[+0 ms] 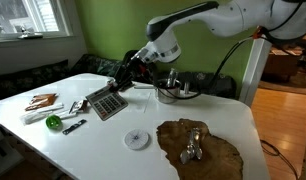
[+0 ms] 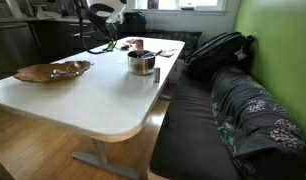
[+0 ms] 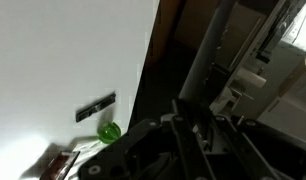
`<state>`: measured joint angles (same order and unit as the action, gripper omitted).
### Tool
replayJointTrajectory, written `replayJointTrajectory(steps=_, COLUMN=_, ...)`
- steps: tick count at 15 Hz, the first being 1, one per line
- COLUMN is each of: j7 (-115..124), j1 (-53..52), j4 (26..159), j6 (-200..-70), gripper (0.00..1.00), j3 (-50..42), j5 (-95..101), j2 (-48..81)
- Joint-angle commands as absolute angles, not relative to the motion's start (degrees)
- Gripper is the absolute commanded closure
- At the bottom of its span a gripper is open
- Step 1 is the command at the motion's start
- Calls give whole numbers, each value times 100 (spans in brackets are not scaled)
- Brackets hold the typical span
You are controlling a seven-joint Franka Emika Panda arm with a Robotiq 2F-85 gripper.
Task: Put the calculator on the wooden plate
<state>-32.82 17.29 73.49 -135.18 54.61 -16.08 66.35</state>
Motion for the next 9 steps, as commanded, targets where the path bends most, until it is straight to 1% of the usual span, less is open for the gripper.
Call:
replayJointTrajectory(steps=1, j7=-3251, j1=2388, j4=8690, j6=-12728, gripper=96, j3=5108, j5=-1783, j2=5483)
replayJointTrajectory(steps=4, j7=-3524, j1=2734, j4=9475, j6=-11927, gripper=96, j3=4847, j5=-1888, j2=4708)
replayJointTrajectory(steps=7, j7=-3930, j1=2833, j4=10305, j6=-11353, gripper=96, j3=4433, j5=-1917, j2=3878)
replayJointTrajectory(steps=9, j7=-4238, j1=2681, j4=10876, j6=-11560, gripper=96, j3=4020, j5=-1923, j2=3329)
